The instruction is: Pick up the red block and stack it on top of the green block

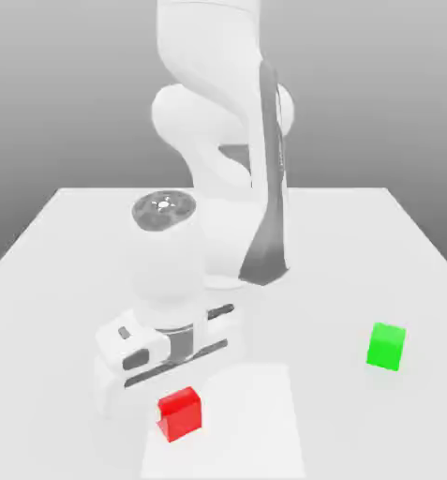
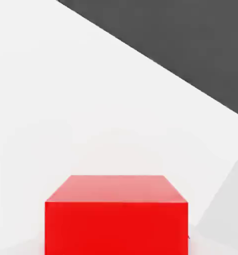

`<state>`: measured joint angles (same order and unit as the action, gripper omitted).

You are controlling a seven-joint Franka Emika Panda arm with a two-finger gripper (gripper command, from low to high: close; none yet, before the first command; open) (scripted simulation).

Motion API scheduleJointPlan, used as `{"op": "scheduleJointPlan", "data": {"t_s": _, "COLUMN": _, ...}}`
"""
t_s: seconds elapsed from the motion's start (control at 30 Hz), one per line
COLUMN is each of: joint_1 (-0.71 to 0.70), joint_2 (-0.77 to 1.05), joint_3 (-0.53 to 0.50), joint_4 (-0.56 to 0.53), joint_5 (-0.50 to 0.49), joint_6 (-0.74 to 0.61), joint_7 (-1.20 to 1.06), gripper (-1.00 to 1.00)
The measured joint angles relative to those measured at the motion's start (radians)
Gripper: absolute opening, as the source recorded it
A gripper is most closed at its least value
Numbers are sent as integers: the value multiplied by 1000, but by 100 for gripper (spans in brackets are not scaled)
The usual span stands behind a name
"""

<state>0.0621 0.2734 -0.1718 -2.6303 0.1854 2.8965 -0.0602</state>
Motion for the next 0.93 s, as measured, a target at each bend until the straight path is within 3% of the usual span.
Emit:
{"op": "scheduleJointPlan", "data": {"t_s": 0.17, "joint_1": 41, "joint_2": -162, "joint_3": -46, "joint_4": -29, "joint_5": -113, "joint_6": -131, "joint_7": 84, "gripper": -100}}
{"op": "scheduleJointPlan", "data": {"t_s": 0.57, "joint_1": 545, "joint_2": -374, "joint_3": 245, "joint_4": -147, "joint_5": -139, "joint_6": -223, "joint_7": 115, "gripper": -100}}
{"op": "scheduleJointPlan", "data": {"t_s": 0.67, "joint_1": 589, "joint_2": -349, "joint_3": 292, "joint_4": -161, "joint_5": -160, "joint_6": -182, "joint_7": 132, "gripper": -100}}
{"op": "scheduleJointPlan", "data": {"t_s": 0.8, "joint_1": 602, "joint_2": -214, "joint_3": 280, "joint_4": -157, "joint_5": -208, "joint_6": -52, "joint_7": 166, "gripper": -100}}
{"op": "scheduleJointPlan", "data": {"t_s": 0.83, "joint_1": 601, "joint_2": -185, "joint_3": 278, "joint_4": -156, "joint_5": -220, "joint_6": -24, "joint_7": 174, "gripper": 100}}
{"op": "scheduleJointPlan", "data": {"t_s": 0.93, "joint_1": 601, "joint_2": -185, "joint_3": 278, "joint_4": -156, "joint_5": -220, "joint_6": -24, "joint_7": 175, "gripper": 100}}
